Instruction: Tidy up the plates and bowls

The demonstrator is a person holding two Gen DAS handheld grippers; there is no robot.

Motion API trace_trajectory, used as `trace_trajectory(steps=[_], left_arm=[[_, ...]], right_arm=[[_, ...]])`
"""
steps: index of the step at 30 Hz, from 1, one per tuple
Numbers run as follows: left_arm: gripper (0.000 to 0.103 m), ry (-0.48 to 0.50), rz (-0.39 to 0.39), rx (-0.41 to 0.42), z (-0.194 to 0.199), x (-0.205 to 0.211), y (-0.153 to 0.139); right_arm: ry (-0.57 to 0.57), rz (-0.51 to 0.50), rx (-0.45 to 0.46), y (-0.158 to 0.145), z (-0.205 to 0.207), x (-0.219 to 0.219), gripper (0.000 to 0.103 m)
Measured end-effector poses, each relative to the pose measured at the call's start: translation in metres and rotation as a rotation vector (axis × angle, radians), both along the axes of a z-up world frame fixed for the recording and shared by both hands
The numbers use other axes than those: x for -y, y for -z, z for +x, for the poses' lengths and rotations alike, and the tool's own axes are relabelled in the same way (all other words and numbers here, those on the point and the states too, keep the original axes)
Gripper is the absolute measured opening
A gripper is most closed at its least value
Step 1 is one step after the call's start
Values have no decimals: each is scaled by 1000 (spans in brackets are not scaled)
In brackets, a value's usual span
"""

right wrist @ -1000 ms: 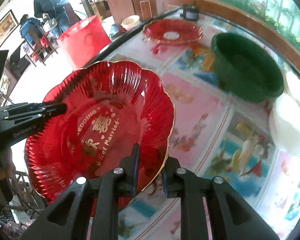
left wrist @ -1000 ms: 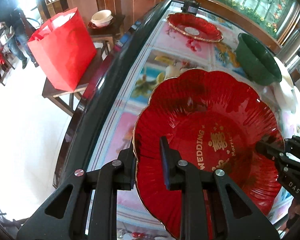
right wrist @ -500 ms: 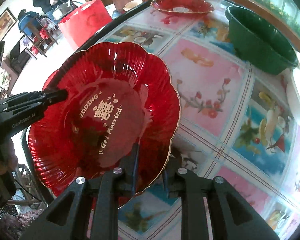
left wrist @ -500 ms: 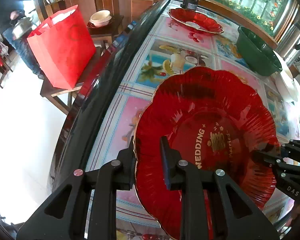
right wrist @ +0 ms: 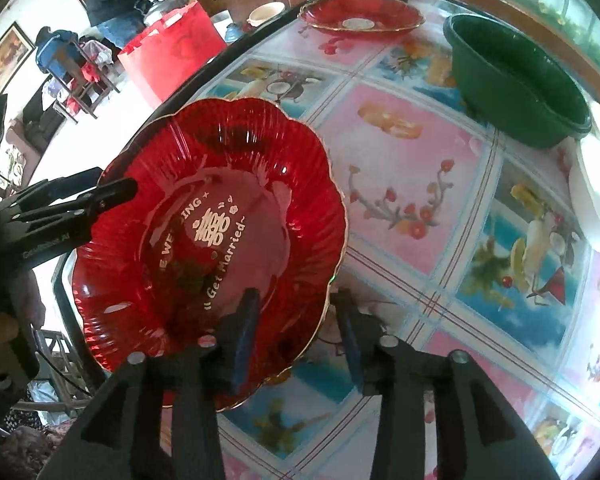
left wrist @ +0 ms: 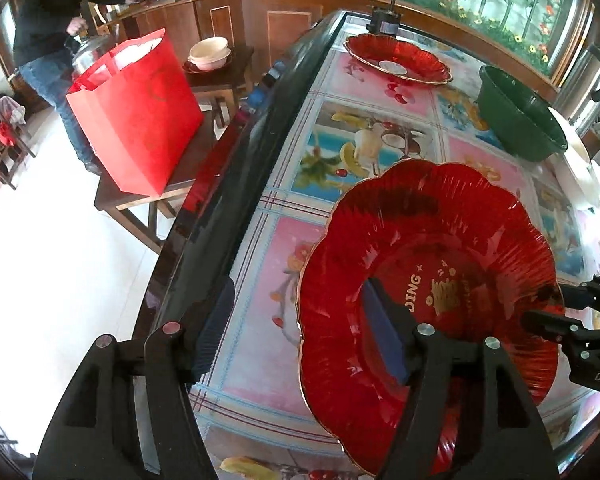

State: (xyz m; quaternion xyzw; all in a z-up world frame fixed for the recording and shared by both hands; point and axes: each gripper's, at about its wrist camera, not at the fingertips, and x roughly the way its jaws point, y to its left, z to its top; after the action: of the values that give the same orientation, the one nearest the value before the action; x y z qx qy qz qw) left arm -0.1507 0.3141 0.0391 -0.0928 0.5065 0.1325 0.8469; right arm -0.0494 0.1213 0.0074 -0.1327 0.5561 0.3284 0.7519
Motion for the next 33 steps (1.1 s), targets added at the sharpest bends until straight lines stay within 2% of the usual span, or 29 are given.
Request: trace_trajectory(steps=[4, 17, 33], left_arm=[[67, 6, 4, 8, 0, 2, -5], [67, 13, 4, 33, 9, 2, -23], [67, 17, -10, 92, 35, 0, -54]], right_arm=[[6, 9, 2, -4, 2, 4, 43], [63, 28, 30, -22, 13, 22, 57], [119, 77, 95, -59, 46, 28, 60]])
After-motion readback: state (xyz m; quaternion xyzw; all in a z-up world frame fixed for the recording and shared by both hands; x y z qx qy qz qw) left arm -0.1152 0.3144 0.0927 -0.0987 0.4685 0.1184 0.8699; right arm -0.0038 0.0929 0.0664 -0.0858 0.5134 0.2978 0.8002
